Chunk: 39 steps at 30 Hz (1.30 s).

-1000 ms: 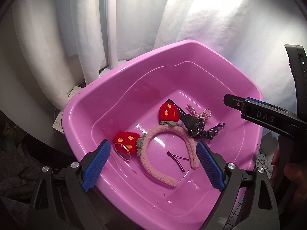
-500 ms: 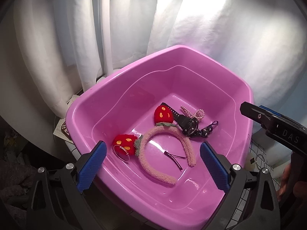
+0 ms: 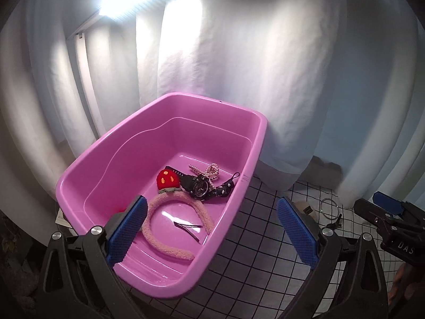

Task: Organize jewelry
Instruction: 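Withdraw both tools from the tub toward the black hair tie and scrunchie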

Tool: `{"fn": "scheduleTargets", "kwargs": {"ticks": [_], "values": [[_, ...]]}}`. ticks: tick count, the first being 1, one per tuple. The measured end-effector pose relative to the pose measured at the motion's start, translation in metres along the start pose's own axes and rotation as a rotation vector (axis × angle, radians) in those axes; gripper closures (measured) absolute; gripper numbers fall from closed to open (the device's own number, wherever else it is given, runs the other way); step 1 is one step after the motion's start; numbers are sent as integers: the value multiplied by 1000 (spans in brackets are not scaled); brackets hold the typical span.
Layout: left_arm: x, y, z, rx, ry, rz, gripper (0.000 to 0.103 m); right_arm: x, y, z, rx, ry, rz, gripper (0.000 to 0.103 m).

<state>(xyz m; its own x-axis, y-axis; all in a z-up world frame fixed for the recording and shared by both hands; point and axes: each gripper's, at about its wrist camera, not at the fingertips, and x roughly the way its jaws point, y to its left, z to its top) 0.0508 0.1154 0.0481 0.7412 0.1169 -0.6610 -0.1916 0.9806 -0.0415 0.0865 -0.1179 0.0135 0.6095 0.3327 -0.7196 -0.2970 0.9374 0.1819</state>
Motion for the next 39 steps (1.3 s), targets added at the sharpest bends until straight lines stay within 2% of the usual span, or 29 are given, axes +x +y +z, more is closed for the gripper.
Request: {"fn": "scheduleTargets", "kwargs": {"ticks": [3,7,13,19,25,30,33,39], "values": [[-5,-29,-7,15,-6,-50,6,-21,-44,-25,63,-1,-43,34],[-4,-70,-29,42,30,-112,6,-43,-96,-59,147,17,-103,34],[15,-118,-70,60,112,-127,6,-57,-151,-86,211,35,-140,34],[37,-132,-94,60,160,-84,6,-45,-173,-106,238,69,-149,34],[66,-137,-96,109,188,-82,6,-19,-185,-124,296,96,-178,34],[100,-153,-100,165,199,-124,6,7,-193,-135,364,92,-223,34],[117,-167,-104,193,187,-181,6,26,-195,-138,360,108,-247,34],[141,-204,-121,301,149,-292,6,48,-198,-141,392,79,-281,34]]}}
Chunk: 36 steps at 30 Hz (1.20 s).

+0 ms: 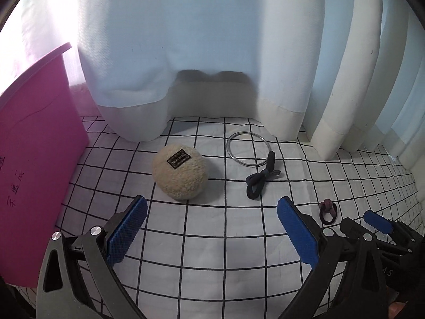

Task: Organize jewelry
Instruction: 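Withdraw both tools from the tub toward the black hair tie and scrunchie, then grasp the black hair tie with the left tool while the right tool grasps the red scrunchie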

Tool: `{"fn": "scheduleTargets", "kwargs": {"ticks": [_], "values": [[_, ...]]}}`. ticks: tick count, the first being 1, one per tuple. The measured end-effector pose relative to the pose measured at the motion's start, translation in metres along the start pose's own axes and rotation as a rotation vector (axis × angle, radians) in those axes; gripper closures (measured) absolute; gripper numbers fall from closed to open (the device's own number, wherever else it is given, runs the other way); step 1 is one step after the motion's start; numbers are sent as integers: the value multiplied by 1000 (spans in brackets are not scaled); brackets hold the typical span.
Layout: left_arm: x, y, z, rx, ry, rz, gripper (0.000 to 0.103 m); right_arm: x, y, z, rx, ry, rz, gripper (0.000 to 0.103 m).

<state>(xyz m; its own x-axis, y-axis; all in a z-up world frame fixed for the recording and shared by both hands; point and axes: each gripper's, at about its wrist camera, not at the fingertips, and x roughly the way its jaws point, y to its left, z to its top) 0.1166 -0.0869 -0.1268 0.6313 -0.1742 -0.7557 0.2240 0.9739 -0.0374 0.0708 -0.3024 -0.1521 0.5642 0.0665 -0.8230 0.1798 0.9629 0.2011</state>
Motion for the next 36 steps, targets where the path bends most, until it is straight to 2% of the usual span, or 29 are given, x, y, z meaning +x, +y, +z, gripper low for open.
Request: {"fn": "scheduleTargets", "kwargs": {"ticks": [6,13,19,24,36], "values": [[28,-15,1,60,15,-90,6,14,3,-2,28,-16,-43,34],[44,-22,-1,102,11,-114,6,20,2,-8,52,-37,-94,34],[51,-30,-10,146,-52,-156,6,29,7,-13,34,-44,-139,34],[56,-35,-10,172,-56,-189,6,33,9,-12,20,-46,-158,34],[72,-25,-3,126,-15,-191,6,41,29,-5,-52,-77,-260,34]]}}
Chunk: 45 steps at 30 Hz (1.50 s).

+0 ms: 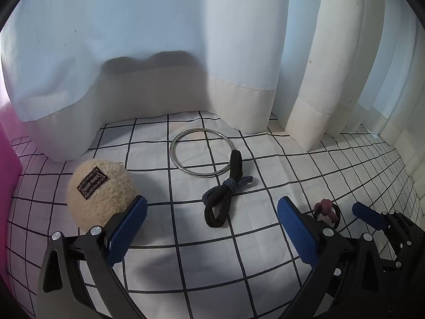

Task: Organize jewelry
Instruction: 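Grasp the black hair tie with the left tool while the right tool grasps the red scrunchie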

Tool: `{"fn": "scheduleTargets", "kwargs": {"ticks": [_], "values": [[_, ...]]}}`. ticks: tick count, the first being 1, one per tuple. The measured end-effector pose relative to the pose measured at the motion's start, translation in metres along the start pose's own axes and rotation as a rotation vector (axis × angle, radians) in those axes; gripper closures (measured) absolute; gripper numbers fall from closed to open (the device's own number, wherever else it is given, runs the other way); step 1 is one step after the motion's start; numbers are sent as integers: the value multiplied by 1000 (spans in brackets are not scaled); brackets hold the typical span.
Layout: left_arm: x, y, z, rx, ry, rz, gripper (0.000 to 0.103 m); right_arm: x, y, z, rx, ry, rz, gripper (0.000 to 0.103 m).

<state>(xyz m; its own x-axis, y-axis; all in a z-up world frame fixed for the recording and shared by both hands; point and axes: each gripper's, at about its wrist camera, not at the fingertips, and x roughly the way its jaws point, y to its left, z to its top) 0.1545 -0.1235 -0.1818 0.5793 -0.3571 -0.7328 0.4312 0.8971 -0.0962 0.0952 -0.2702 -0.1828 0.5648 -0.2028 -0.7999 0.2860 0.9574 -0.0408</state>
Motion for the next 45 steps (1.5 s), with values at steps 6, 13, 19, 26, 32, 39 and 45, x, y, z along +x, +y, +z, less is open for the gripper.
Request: {"fn": "scheduleTargets", "kwargs": {"ticks": [6,13,19,26,32,39,45], "values": [[8,-3,2,1,17,-1,6,5,-10,6,11,-2,-30,35],[19,-9,8,8,52,-9,6,8,-23,8,22,0,-50,35],[32,-8,14,-17,91,-16,6,9,-26,8,44,3,-33,35],[37,-21,20,24,89,51,30,9,-27,8,35,-2,0,43],[30,-32,15,76,68,55,87,6,-8,5,-51,-24,26,79],[18,-16,7,46,65,38,89,3,-15,1,-10,-23,97,90],[2,-12,-2,21,59,23,89,-6,-35,-10,48,-31,154,90]]}}
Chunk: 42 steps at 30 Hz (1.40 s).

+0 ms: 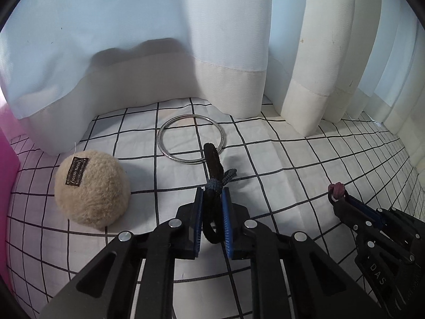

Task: Organize jewelry
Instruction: 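Grasp the black hair tie with the left tool while the right tool grasps the red scrunchie, then carry the hair tie with the left tool while the right tool carries the scrunchie to the tub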

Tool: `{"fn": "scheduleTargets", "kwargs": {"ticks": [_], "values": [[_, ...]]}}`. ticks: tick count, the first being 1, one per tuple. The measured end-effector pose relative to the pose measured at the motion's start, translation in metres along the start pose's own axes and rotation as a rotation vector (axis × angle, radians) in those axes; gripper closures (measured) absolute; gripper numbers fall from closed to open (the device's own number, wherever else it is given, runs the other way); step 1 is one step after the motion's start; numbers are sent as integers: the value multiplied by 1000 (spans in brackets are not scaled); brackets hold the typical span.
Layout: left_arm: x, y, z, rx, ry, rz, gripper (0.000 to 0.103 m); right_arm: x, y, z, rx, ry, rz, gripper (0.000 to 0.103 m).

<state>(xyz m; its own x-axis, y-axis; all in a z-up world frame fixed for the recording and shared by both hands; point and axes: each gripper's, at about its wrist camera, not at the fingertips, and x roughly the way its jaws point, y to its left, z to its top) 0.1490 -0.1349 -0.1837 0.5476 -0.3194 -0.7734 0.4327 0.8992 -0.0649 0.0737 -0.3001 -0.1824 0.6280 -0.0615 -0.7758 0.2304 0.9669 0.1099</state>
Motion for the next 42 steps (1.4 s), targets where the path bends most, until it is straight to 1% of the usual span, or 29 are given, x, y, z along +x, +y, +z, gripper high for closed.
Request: {"fn": "scheduleTargets", "kwargs": {"ticks": [5,10,14,16,20,23,29,33,39,42], "values": [[-12,-8,-10,0,6,4,89,-15,-8,-8,2,-10,19,90],[-40,-18,-17,1,-12,18,89,-43,-9,-13,-35,-14,49,90],[-73,-26,-20,-21,-29,31,89,-75,-7,-8,-81,-15,75,90],[-92,-28,-20,-41,-35,31,89,-91,-7,-5,-83,-10,118,90],[-137,-33,-16,-75,-60,60,89,-126,4,6,-139,-32,183,90],[-176,-33,-13,-103,-95,103,89,-150,15,19,-187,-56,243,90],[-246,-16,-12,-207,-158,199,89,-187,53,44,-280,-88,398,90],[-288,4,-16,-269,-213,273,89,-205,89,55,-349,-109,483,90],[-335,50,-23,-367,-264,380,89,-218,155,69,-434,-122,604,90],[-350,79,-25,-421,-279,407,89,-220,192,77,-451,-111,666,90]]}}
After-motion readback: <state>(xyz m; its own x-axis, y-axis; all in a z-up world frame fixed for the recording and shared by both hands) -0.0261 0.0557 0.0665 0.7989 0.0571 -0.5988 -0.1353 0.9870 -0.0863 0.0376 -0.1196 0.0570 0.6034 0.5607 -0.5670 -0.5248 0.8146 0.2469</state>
